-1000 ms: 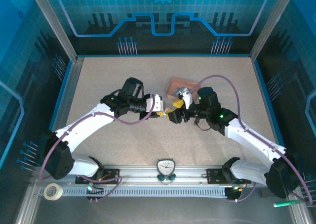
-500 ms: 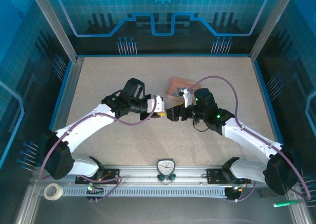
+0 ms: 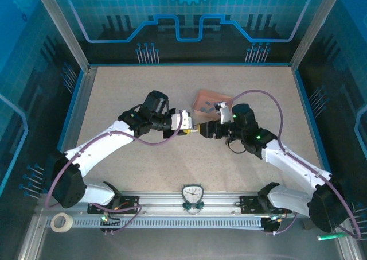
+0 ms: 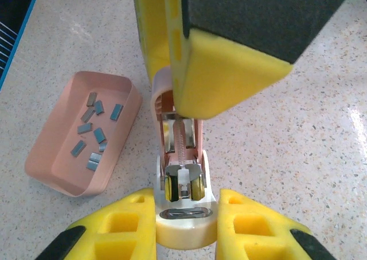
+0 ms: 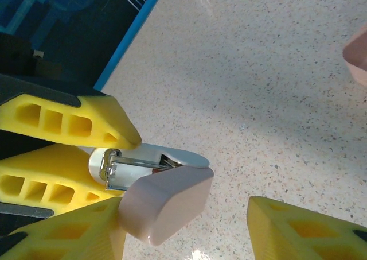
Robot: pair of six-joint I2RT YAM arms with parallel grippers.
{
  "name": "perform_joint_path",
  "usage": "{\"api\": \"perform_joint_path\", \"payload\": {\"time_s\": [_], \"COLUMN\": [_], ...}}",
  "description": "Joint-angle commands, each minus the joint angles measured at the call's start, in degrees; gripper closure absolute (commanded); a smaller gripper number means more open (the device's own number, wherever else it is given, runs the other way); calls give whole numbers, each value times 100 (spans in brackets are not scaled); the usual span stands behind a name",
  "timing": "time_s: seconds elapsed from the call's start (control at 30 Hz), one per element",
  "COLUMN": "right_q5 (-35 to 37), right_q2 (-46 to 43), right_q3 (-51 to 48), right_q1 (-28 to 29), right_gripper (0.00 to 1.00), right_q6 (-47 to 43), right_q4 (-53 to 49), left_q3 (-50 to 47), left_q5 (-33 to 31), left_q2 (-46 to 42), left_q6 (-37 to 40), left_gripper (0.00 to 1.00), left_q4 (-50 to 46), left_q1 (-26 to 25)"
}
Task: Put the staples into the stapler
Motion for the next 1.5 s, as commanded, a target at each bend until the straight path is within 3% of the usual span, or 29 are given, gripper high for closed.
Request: {"api": "perform_joint_path", "payload": {"time_s": [0.0,0.23,0.4,0.7,0.9,1.1,1.47], "right_q5": [-107,-708,-1030,-993,-898,-1038,-1021], "right_q2": [-64,-108,-241,-893,-1065,-697,-1], "right_q3": [-282,-902,-911,-846,-933,-902,-574], "right_q1": [-266,-947,-1552,-1564,-1383,-1353,-1345], "right_gripper": [45,42,40,40,41,43,46], "right_q6": [358,1164,1249,1455,1542,1629,1703], "right_q4": [301,1282,1006,678,1109,1997,2963], "left_q3": [-164,-916,-1509,-2218,-2442,-2473,-2526], "left_q5": [228,373,280,-46,-8,204,291], "left_q2": [-76,-315,-386,-121,265,529,574], "left_q6": [-249,-1241,-1813,-2772,-3185,-3498,-3590], "left_gripper": [86,85,85,85,84,83,82], "left_q4": [350,2063,3330,5701,7039,7626,7877], "left_q1": [-36,-36,-37,-43,-48,-76,-129]}}
